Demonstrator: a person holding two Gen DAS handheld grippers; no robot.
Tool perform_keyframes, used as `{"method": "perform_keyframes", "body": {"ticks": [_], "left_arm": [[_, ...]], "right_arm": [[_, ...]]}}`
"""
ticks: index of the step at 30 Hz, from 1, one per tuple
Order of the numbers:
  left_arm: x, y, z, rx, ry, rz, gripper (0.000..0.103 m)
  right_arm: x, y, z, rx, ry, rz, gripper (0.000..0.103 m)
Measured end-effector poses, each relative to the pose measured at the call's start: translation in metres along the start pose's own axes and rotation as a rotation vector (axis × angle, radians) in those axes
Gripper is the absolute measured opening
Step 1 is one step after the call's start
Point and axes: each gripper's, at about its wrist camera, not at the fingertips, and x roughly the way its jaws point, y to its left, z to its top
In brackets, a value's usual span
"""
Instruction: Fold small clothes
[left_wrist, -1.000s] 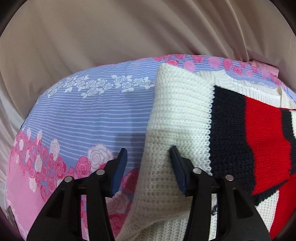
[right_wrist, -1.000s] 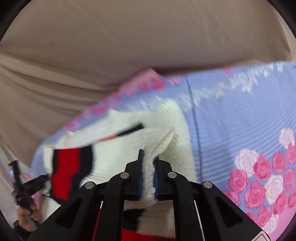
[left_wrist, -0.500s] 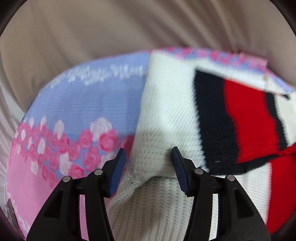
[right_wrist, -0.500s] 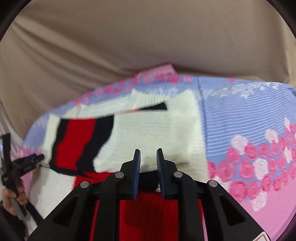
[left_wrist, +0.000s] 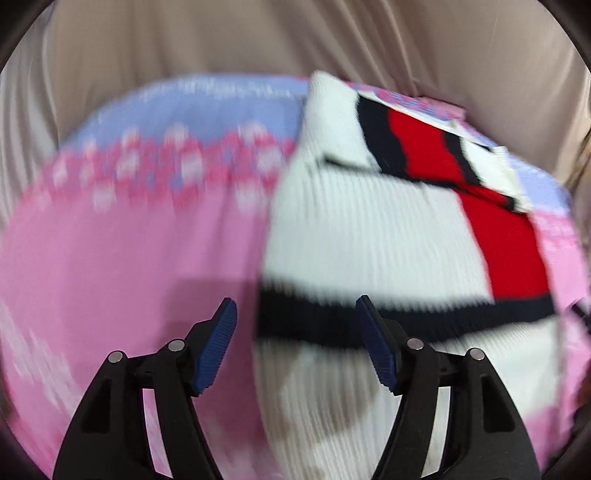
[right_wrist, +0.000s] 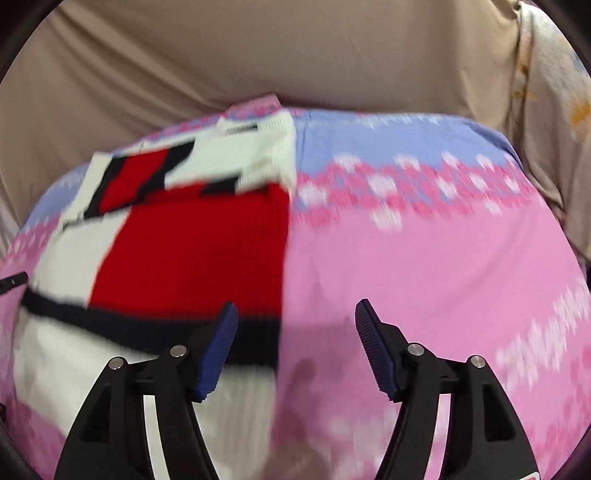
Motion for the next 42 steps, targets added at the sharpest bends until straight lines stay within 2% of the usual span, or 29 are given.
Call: {"method": "perform_keyframes", "body": {"ticks": [2, 4, 6, 9, 11, 12, 13, 14, 15, 16, 18, 19, 20, 22, 25, 26, 28, 31, 32, 33, 34, 35, 36, 37, 38, 40, 41, 42], "left_arm": [[-0.007, 0.008, -0.024, -0.064, 0.027, -0.060, 0.066], [-0.008, 0.010, -0.044, -0.124, 0.061, -0.099, 0.073], [-0.011, 0.009, -0.059, -0.160, 0.065, -0.133, 0.075], [-0.010, 0.000, -0.068, -0.190, 0.072, -0.231, 0.077], [-0.008, -0.006, -0.068, -0.204, 0.078, -0.265, 0.077], [-0.006, -0.011, -0.066, -0.201, 0.080, -0.278, 0.075], [-0.004, -0.014, -0.064, -0.198, 0.082, -0.292, 0.064], [-0.001, -0.017, -0.061, -0.198, 0.087, -0.311, 0.058], [0.003, -0.019, -0.058, -0.205, 0.099, -0.323, 0.046], [0.005, -0.020, -0.056, -0.211, 0.111, -0.332, 0.029], [0.005, -0.019, -0.053, -0.210, 0.124, -0.323, 0.016], [0.000, -0.019, -0.052, -0.205, 0.120, -0.323, 0.011], [-0.005, -0.018, -0.053, -0.199, 0.108, -0.319, 0.010], [-0.021, -0.016, -0.055, -0.173, 0.072, -0.301, 0.009], [-0.042, -0.006, -0.067, -0.164, 0.072, -0.290, 0.007], [-0.048, -0.002, -0.074, -0.157, 0.071, -0.264, 0.007], [-0.046, 0.004, -0.086, -0.161, 0.100, -0.260, 0.007], [-0.024, 0.006, -0.101, -0.175, 0.164, -0.240, 0.009], [-0.025, 0.006, -0.102, -0.183, 0.143, -0.244, 0.009], [-0.028, 0.004, -0.101, -0.176, 0.129, -0.245, 0.015], [-0.029, 0.003, -0.100, -0.169, 0.131, -0.249, 0.031], [-0.030, 0.002, -0.100, -0.174, 0.125, -0.261, 0.043], [-0.033, 0.003, -0.100, -0.186, 0.111, -0.275, 0.061], [-0.034, 0.002, -0.101, -0.191, 0.103, -0.279, 0.067], [-0.033, 0.001, -0.101, -0.187, 0.101, -0.279, 0.067], [-0.032, -0.005, -0.102, -0.160, 0.084, -0.259, 0.067], [-0.030, -0.009, -0.101, -0.145, 0.079, -0.251, 0.066], [-0.028, -0.014, -0.099, -0.128, 0.075, -0.247, 0.056]], "right_arm": [[-0.010, -0.001, -0.028, 0.036, 0.043, -0.002, 0.068], [-0.020, -0.004, -0.052, 0.098, 0.088, 0.078, 0.068], [-0.026, -0.005, -0.069, 0.149, 0.103, 0.171, 0.069], [-0.030, 0.003, -0.080, 0.172, 0.077, 0.230, 0.074], [-0.026, 0.010, -0.078, 0.187, 0.064, 0.254, 0.075], [-0.023, 0.012, -0.076, 0.207, 0.059, 0.296, 0.075], [-0.020, 0.014, -0.074, 0.227, 0.052, 0.331, 0.075], [-0.023, 0.012, -0.074, 0.237, 0.044, 0.346, 0.075], [-0.019, 0.015, -0.071, 0.241, 0.039, 0.346, 0.076], [-0.018, 0.017, -0.067, 0.242, 0.031, 0.333, 0.075], [-0.018, 0.018, -0.063, 0.251, 0.029, 0.347, 0.060], [-0.018, 0.018, -0.062, 0.251, 0.031, 0.363, 0.031], [-0.019, 0.019, -0.059, 0.242, 0.036, 0.383, 0.015], [-0.030, 0.019, -0.057, 0.225, -0.008, 0.395, 0.014], [-0.055, 0.004, -0.059, 0.247, -0.051, 0.425, 0.013], [-0.062, -0.005, -0.063, 0.273, -0.051, 0.432, 0.013], [-0.065, -0.018, -0.074, 0.288, -0.029, 0.407, 0.013], [-0.045, -0.020, -0.089, 0.276, 0.052, 0.363, 0.012], [-0.037, -0.019, -0.093, 0.284, 0.075, 0.351, 0.013], [-0.035, -0.019, -0.096, 0.296, 0.075, 0.357, 0.014], [-0.038, -0.019, -0.096, 0.305, 0.064, 0.361, 0.018], [-0.040, -0.019, -0.096, 0.308, 0.061, 0.368, 0.027], [-0.041, -0.020, -0.096, 0.312, 0.057, 0.381, 0.035], [-0.042, -0.020, -0.097, 0.319, 0.051, 0.397, 0.050], [-0.041, -0.019, -0.098, 0.323, 0.048, 0.417, 0.055], [-0.036, -0.014, -0.099, 0.321, 0.051, 0.432, 0.055], [-0.036, -0.012, -0.098, 0.316, 0.025, 0.426, 0.055], [-0.034, -0.010, -0.095, 0.304, 0.012, 0.419, 0.054]]}}
